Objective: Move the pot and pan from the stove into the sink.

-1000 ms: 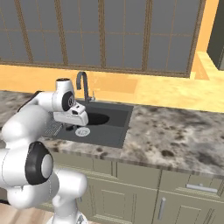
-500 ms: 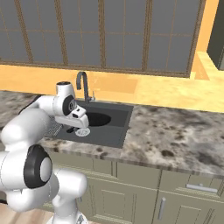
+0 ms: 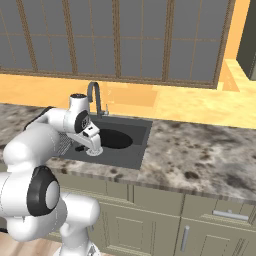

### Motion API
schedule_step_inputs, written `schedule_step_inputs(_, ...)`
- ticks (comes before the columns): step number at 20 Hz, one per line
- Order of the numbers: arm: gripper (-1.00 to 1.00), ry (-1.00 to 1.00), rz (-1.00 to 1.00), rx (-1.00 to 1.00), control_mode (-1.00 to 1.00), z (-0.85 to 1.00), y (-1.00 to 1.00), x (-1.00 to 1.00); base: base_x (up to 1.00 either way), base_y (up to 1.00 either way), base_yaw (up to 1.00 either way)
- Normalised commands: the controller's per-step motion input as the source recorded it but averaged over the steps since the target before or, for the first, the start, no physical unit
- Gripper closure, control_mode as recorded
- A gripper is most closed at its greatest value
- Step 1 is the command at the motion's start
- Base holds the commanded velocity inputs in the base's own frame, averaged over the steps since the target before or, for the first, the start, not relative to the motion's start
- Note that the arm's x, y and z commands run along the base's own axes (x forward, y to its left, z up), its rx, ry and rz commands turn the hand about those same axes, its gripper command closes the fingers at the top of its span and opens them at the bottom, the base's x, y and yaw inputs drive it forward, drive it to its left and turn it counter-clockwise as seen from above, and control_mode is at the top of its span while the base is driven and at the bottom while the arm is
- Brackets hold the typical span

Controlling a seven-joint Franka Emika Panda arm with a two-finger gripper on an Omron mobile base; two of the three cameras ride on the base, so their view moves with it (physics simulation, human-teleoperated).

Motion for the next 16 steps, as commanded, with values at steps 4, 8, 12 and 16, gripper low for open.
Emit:
schedule_step_inputs(4, 1.0, 0.0, 0.0, 0.0, -1.0, -0.03, 0.0, 0.01, 0.0, 0.0, 0.0)
schedule_step_inputs(8, 1.0, 0.0, 0.0, 0.0, -1.0, -0.18, 0.0, 0.18, 0.0, 0.0, 0.0)
schedule_step_inputs(12, 1.0, 0.0, -0.03, 0.0, -1.0, -0.23, 0.03, 0.35, 0.0, 0.0, 0.0)
schedule_step_inputs(16, 1.0, 0.0, -0.04, 0.01, -1.0, -0.29, 0.08, 0.43, 0.0, 0.0, 0.0)
